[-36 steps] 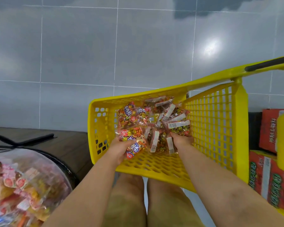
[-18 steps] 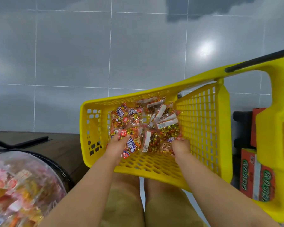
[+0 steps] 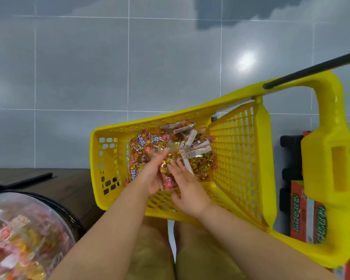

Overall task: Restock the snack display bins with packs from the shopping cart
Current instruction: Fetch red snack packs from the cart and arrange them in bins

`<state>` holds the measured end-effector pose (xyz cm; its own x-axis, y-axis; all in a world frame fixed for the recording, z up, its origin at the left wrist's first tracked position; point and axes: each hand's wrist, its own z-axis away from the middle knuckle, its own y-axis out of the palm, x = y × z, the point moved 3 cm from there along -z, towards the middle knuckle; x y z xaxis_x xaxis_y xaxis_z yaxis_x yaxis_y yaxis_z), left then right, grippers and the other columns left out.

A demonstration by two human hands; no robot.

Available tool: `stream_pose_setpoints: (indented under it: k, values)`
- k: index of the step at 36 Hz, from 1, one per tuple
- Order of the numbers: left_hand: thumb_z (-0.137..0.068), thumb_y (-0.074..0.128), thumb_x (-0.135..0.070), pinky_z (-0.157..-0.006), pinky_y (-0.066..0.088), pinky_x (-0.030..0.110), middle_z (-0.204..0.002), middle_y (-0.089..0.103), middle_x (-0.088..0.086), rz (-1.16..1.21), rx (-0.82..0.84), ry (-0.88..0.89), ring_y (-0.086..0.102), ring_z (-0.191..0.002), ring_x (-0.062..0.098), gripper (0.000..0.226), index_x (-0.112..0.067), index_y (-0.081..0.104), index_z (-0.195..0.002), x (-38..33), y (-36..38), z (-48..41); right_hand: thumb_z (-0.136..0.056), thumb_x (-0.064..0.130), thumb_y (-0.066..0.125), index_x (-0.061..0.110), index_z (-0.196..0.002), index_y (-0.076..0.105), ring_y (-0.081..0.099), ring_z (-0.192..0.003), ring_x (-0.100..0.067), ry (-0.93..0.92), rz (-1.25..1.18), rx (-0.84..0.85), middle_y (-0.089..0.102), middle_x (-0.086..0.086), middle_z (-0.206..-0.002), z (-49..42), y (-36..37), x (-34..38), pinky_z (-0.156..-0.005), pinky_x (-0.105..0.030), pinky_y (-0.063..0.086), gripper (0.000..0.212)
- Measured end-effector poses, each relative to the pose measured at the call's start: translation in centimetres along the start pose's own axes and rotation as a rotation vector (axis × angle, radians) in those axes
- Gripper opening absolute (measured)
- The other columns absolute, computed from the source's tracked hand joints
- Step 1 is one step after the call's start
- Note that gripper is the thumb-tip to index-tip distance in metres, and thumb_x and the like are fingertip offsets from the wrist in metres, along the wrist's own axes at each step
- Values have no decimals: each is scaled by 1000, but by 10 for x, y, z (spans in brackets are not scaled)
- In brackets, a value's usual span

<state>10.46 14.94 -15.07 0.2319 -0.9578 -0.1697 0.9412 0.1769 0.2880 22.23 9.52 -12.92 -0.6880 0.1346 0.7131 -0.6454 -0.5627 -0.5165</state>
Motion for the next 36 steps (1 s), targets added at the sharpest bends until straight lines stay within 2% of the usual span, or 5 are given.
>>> stream_pose_setpoints:
  k: [6, 14, 26, 31, 36]
  values:
    - [-90, 63, -26, -70, 57, 41, -95, 75, 8, -23, -167, -32, 72, -82, 24, 42, -12, 57, -129, 14, -15, -6, -78, 5, 52, 16, -134, 40, 45, -121, -3, 115, -464, -11, 44, 6, -139, 1, -12, -11, -107, -10, 26, 59]
    - [-93, 60, -15, -50, 57, 35, -82, 76, 4, 126, -274, 82, 73, -70, 19, 26, -15, 56, -119, 24, -28, -10, -82, 21, 70, 7, -139, 37, 30, -135, -29, 745, -202, -289, 40, -14, -142, -39, -33, -97, -112, -38, 25, 68]
    - [-93, 62, -19, -98, 47, 54, -130, 60, 16, 85, -456, 154, 59, -116, 34, 50, -14, 46, -140, 28, -64, -3, -73, 26, 80, 9, -135, 35, 48, -123, -29, 809, -273, -324, 50, -10, -134, -38, -13, -108, -100, -38, 43, 78]
    - [-93, 61, -20, -75, 56, 44, -120, 65, 14, 102, -483, 165, 65, -103, 32, 45, -17, 49, -136, 31, -70, 15, -79, 26, 76, 16, -130, 53, 62, -100, -21, 772, -469, -267, 60, -5, -127, -32, -20, -88, -70, -17, 44, 57]
    - [-93, 61, -20, -82, 54, 46, -124, 64, 14, 163, -469, 203, 65, -104, 33, 47, -17, 47, -138, 27, -73, 49, -82, 21, 73, 18, -138, 46, 47, -126, -21, 582, -541, -204, 53, -1, -135, -34, -35, -36, -96, -24, 37, 62]
